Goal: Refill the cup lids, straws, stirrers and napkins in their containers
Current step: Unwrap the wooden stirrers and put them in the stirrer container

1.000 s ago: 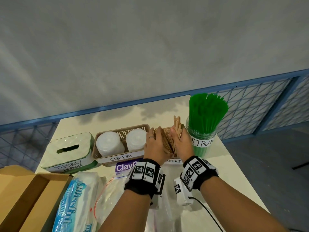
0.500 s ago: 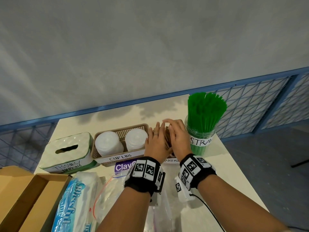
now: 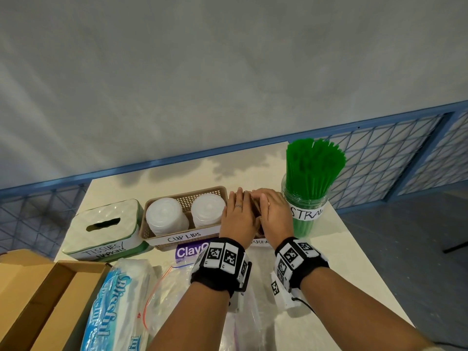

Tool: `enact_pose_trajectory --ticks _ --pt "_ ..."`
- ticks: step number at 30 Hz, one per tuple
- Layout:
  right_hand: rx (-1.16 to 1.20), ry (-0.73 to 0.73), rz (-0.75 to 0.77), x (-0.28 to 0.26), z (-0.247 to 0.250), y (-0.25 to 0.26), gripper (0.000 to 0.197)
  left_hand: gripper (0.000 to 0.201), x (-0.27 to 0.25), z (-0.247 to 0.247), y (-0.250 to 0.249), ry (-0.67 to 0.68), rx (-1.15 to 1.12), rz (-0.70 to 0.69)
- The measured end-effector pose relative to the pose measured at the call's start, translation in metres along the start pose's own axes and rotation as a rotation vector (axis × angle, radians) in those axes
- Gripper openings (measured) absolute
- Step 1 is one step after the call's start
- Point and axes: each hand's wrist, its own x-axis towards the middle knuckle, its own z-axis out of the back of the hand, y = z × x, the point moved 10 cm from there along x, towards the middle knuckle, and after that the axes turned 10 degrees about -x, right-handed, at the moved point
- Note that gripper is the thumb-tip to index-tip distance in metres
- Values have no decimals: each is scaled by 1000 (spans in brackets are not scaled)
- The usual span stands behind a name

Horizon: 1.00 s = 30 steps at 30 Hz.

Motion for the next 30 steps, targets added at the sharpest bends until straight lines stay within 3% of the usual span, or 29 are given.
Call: enact_pose_trajectory --ticks 3,8,11,19,21,25,27,30 --pt "117 -19 -21 1 3 2 27 62 0 -1 -1 -4 8 -7" --pt "12 83 94 3 -1 19 41 54 4 -1 2 -38 -82 -33" --pt "-155 263 75 3 -20 15 45 50 5 4 1 -67 -186 -28" --pt "-425 510 53 1 -39 10 49 47 0 8 0 -66 -242 -52" --pt "-339 425 94 3 -31 16 49 48 1 8 3 -70 -292 -36" --pt "-197 72 137 0 3 19 51 52 2 12 13 -119 -371 7" --pt "-118 99 96 -5 1 13 47 54 1 11 14 -117 -364 -7" --pt "-98 348 45 -15 -23 5 46 54 0 7 11 -91 -334 -38"
